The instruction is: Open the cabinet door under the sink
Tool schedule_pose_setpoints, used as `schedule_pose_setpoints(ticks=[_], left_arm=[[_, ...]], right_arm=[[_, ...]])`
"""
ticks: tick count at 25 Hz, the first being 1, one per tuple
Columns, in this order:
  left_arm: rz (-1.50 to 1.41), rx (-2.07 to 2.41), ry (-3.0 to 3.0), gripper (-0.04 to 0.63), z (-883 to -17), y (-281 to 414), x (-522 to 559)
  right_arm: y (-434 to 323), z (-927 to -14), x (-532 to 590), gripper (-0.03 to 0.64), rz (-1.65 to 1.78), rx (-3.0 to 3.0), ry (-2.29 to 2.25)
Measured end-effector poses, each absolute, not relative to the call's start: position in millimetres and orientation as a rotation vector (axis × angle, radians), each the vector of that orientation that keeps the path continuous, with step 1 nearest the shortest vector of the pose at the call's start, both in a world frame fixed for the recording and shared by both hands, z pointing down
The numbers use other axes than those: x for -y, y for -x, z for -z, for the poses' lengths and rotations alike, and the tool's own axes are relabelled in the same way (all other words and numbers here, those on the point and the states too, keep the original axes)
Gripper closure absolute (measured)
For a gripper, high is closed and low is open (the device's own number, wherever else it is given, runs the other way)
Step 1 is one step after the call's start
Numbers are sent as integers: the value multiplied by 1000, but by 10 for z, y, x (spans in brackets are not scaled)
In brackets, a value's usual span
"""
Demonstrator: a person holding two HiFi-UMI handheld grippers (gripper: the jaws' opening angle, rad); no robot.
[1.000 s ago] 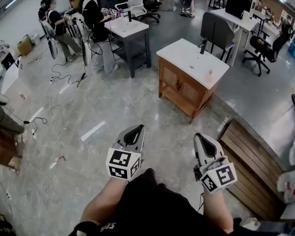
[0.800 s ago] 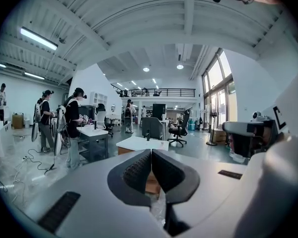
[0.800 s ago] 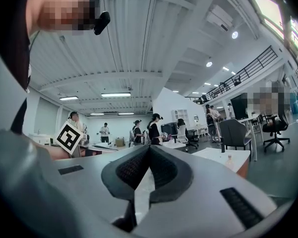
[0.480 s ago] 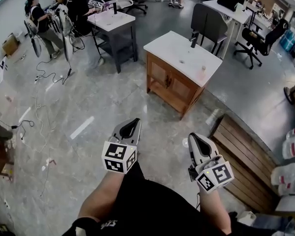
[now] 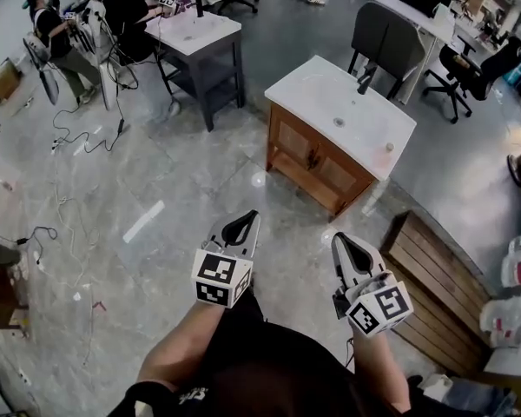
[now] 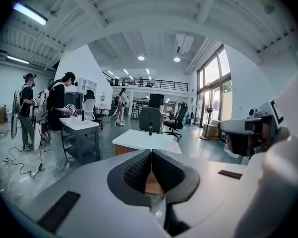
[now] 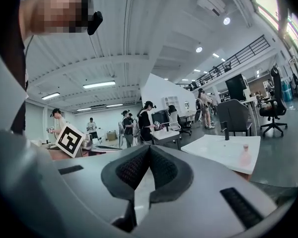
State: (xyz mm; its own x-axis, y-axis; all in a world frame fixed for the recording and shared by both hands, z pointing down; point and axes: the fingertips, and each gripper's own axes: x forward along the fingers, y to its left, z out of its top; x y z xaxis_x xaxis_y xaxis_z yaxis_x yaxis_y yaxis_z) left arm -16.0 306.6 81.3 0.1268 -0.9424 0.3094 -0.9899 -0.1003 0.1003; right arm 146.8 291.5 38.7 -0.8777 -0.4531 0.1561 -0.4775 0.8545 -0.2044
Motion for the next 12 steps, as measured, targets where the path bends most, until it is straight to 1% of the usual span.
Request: schedule_pose_setpoints(ticks=[4, 7, 9, 12], left_arm=[[-278, 1849, -2130, 575, -991, 757, -2638], [-300, 1801, -2151, 575, -1108, 1075, -2311], [-312, 1779, -2172, 575, -1154, 1222, -2105], [-309, 1739, -2185, 575, -1220, 1312, -1920]], right_arm=[[-729, -529, -2436, 603, -384, 2886, -734], [-280, -512, -2117, 603, -398, 2896, -772], [-77, -539, -1970, 603, -412, 2893, -792], [-3, -685, -1867, 603, -451, 2847, -815]])
